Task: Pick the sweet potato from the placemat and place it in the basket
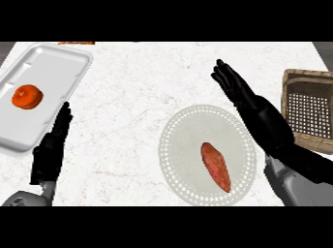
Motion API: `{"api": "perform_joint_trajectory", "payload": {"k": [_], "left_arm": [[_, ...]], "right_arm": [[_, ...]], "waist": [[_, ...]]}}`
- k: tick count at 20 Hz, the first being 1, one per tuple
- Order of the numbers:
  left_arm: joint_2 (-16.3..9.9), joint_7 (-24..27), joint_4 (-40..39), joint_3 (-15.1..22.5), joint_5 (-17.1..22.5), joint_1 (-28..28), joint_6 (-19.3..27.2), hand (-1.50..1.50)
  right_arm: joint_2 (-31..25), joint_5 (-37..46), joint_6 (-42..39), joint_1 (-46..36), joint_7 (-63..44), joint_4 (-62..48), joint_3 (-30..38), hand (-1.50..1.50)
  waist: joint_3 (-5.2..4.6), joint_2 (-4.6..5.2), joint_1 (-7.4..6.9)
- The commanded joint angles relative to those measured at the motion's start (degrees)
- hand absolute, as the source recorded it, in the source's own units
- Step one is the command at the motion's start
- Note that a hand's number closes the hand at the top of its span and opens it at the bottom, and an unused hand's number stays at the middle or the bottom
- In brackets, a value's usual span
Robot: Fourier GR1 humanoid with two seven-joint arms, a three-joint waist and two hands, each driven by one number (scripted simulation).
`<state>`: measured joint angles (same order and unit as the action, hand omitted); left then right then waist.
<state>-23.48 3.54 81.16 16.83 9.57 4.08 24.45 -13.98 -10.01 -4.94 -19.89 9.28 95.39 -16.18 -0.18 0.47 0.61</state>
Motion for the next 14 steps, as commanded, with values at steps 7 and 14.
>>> {"api": "perform_joint_trajectory", "payload": {"k": [7, 14], "left_arm": [[6.96, 0.47, 9.32, -0.88, 4.84, 1.31, -0.54, 0.00], [5.04, 1.21, 11.47, -2.99, 6.99, -1.39, -3.58, 0.00]], "right_arm": [[-9.00, 6.22, -4.83, 14.04, -1.82, 8.79, -3.47, 1.50], [9.85, 31.73, 25.22, 23.81, -14.60, 10.32, -18.96, -1.50]], "waist": [[0.13, -1.17, 0.57], [-0.01, -1.01, 0.08]]}}
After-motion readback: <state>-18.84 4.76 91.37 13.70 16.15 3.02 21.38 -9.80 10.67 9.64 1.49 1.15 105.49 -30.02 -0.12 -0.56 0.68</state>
